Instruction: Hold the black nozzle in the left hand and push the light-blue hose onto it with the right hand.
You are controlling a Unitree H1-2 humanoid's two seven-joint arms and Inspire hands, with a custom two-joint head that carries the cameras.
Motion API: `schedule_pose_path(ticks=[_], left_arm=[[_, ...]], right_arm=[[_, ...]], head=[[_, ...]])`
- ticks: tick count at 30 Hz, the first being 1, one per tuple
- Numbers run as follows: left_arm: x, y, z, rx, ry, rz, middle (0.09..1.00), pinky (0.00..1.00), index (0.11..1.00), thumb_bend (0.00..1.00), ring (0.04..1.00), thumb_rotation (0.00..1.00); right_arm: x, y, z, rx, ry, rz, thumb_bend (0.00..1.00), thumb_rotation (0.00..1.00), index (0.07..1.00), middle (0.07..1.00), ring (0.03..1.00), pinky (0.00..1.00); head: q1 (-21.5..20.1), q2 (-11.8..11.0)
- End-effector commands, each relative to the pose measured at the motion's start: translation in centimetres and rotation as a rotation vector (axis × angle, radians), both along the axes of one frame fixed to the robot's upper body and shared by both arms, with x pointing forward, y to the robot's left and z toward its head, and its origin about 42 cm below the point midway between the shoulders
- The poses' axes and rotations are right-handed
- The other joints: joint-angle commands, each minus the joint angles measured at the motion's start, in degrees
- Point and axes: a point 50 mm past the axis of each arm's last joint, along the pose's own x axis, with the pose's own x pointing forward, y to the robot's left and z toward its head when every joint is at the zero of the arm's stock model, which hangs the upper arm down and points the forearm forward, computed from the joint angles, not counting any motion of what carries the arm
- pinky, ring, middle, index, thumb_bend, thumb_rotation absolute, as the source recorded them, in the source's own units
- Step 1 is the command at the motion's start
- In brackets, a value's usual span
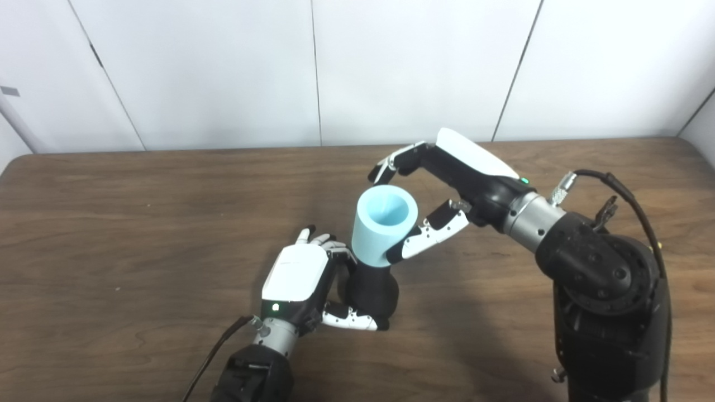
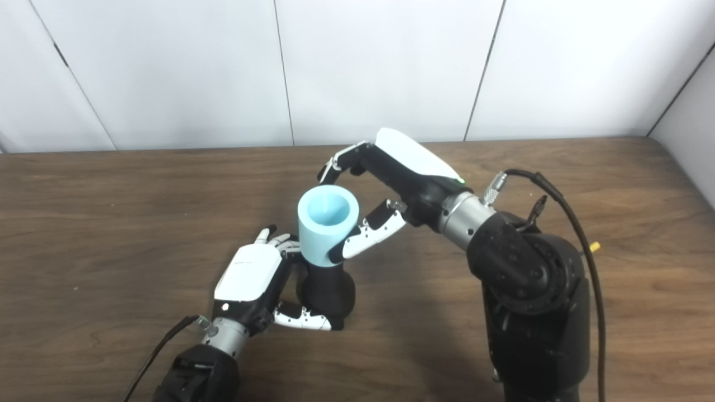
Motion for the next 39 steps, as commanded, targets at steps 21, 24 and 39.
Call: schedule_pose_path(ticks=[21, 24, 39], left_arm=[[-0.2, -0.7, -0.3, 0.01, 0.036, -0.02, 0.753, 1.0, 0.481, 0.52, 0.878, 0.05], [-0.3, -0.7, -0.3, 0.007, 0.039, -0.018, 0.753, 1.0, 0.481, 0.52, 0.879, 0.05], [-0.3, -0.8, -0.4, 0.009, 0.036, -0.02, 0.755, 1.0, 0.481, 0.52, 0.882, 0.05]], right_arm=[[0.0, -0.3, -0.4, -0.057, -0.018, 0.0, 0.52, 0.14, 0.483, 0.741, 0.821, 0.76], [0.1, -0.2, -0.6, -0.054, -0.025, -0.002, 0.52, 0.14, 0.483, 0.737, 0.815, 0.75], [0.3, 0.5, -0.2, 0.012, -0.08, -0.019, 0.52, 0.14, 0.482, 0.725, 0.818, 0.76]], head=[[0.2, -0.1], [0.2, -0.2], [0.4, -0.2]])
